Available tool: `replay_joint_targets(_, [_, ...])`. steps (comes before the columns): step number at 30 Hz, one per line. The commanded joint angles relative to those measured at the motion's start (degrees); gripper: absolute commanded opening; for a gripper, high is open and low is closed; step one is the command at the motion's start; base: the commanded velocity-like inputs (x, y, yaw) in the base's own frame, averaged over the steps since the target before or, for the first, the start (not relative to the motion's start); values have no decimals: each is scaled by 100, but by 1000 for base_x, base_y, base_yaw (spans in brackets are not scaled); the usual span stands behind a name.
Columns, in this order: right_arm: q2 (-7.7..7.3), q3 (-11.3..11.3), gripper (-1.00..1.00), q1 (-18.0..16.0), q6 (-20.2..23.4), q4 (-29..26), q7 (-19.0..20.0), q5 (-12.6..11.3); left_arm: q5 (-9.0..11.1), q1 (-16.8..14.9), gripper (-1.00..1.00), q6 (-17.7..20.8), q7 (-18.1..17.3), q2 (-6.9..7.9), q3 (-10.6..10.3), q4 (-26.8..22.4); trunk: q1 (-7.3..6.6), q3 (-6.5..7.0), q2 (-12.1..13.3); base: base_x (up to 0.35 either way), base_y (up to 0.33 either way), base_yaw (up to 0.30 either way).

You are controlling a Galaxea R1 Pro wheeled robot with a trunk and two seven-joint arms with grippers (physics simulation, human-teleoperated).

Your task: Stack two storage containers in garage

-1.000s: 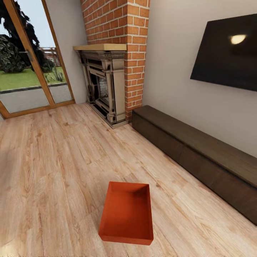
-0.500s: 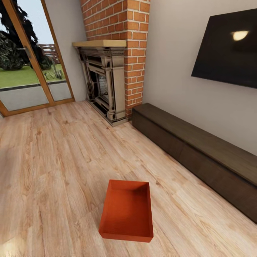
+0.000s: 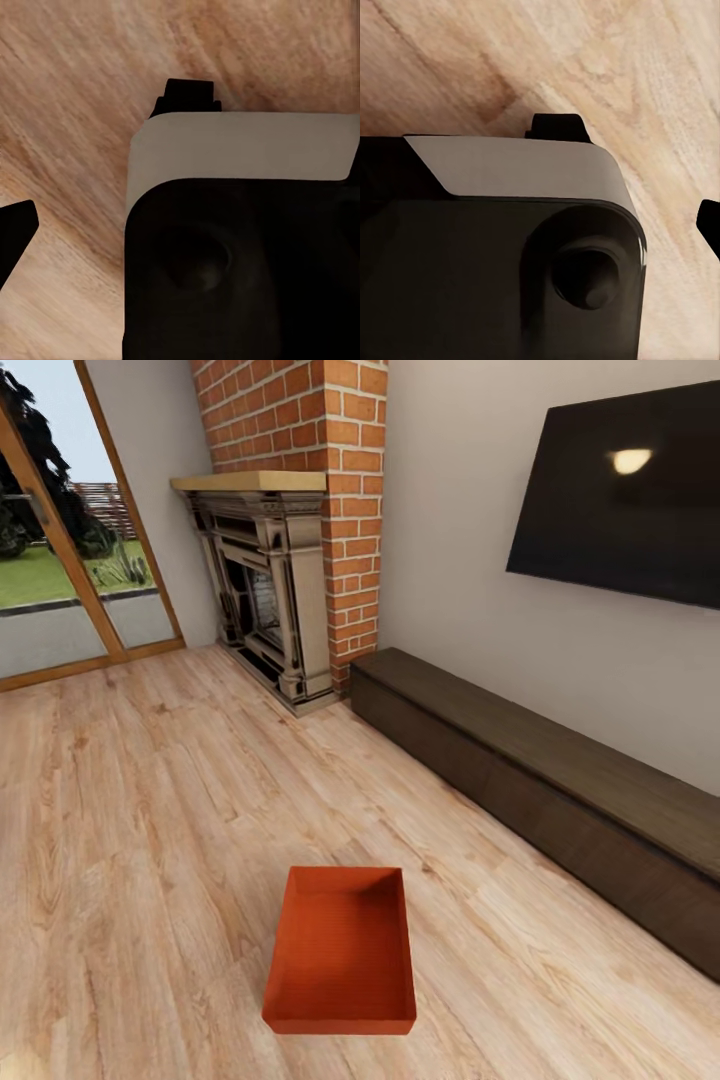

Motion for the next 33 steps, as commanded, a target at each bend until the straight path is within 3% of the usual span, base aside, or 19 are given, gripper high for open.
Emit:
replay_joint_targets(1, [4,48,100,-6,-33,17,-4,-59,32,-2,100,19,13,7,-4,-2,-1,-4,-2,0,25,-4])
replay_joint_targets(12, [0,48,100,-6,-33,17,-4,-59,36,-3,100,18,13,29,-4,-4,-1,-4,-2,0,248,-1])
replay_joint_targets(33, [6,48,100,-6,-33,17,-5,-59,34,-3,100,18,16,26,-4,-8,-1,-4,-2,0,12,0])
